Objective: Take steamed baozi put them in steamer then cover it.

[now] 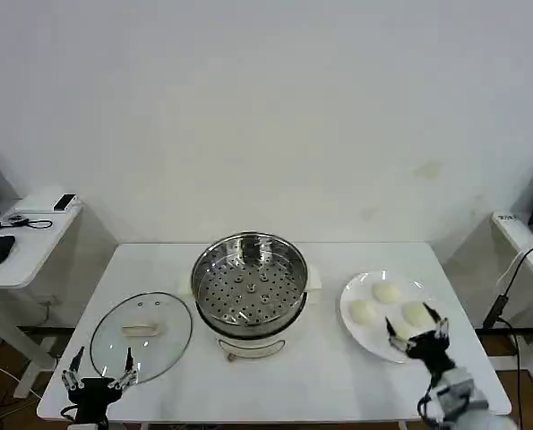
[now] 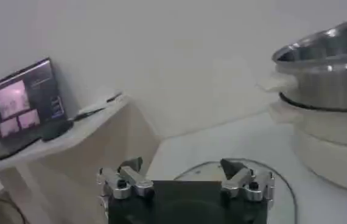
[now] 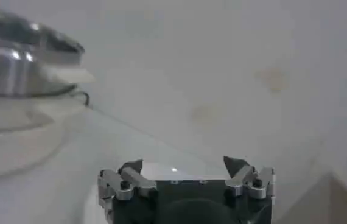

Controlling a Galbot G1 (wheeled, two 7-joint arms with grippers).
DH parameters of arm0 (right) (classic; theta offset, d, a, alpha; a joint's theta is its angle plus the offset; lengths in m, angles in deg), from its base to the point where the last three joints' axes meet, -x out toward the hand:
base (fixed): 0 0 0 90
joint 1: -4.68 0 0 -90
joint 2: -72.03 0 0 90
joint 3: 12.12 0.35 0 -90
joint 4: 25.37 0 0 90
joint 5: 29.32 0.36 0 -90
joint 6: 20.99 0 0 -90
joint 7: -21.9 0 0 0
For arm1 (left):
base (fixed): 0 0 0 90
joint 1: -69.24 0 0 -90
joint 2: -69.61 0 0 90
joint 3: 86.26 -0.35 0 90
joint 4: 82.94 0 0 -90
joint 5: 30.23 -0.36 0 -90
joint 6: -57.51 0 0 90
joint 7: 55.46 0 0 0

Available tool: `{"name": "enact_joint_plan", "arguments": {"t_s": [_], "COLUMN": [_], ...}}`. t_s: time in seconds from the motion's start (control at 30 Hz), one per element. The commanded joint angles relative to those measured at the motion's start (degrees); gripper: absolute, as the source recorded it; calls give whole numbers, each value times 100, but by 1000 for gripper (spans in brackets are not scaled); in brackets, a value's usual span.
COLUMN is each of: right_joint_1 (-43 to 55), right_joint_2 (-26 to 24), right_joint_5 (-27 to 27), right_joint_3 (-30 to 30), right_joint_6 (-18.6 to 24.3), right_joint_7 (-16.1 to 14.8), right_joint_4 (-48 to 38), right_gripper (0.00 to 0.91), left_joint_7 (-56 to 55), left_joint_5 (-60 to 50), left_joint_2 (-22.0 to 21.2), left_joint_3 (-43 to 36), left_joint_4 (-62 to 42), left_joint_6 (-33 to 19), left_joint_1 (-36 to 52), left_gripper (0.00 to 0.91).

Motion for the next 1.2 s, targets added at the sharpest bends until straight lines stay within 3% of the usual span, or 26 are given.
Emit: {"name": "enact_joint_plan", "arguments": {"t_s": [0.03,0.2,0.23,0.37,0.47,0.6,0.63,0.67,0.73,0.93,1.2], "right_joint_1": [795,1885,2000,3406,4335,5244,5594,5636,6184,6900,7130], "right_joint_2": [-879,-1922,-2032,-2602,-2806,-2871,-2873,-2864,-2782,-2307,-1565], "right_joint_5": [-585,-1386,-1412,-1937,-1940,-1931,-1908,-1899,-1646,-1246,-1220], "right_joint_3": [171,-638,-689,-2094,-3221,-4408,-4961,-5024,-5805,-6733,-7087], "right_joint_6": [-747,-767,-767,-350,-91,125,179,192,245,206,182], "right_joint_7": [-765,-2057,-2094,-2976,-3548,-4043,-4210,-4245,-4441,-4553,-4341], "right_joint_4": [-399,-1072,-1099,-1938,-2351,-2749,-2909,-2948,-3203,-3722,-4376], "right_gripper": [907,907,907,907,907,907,907,907,907,907,907], "left_joint_7": [311,306,306,313,331,342,342,346,351,343,362], "left_joint_5": [-512,-507,-511,-563,-585,-588,-588,-587,-590,-574,-565], "left_joint_2": [-23,-31,-32,-43,-36,-31,-25,-24,-10,-8,21], "left_joint_3": [75,128,128,127,146,203,211,216,230,270,316], "left_joint_4": [-12,94,111,229,297,335,343,353,363,369,383], "left_joint_6": [-171,-163,-163,-148,-138,-110,-102,-89,-75,-41,22], "left_joint_1": [10,20,17,3,5,36,48,52,67,133,230], "left_gripper": [907,907,907,907,907,907,907,907,907,907,907]}}
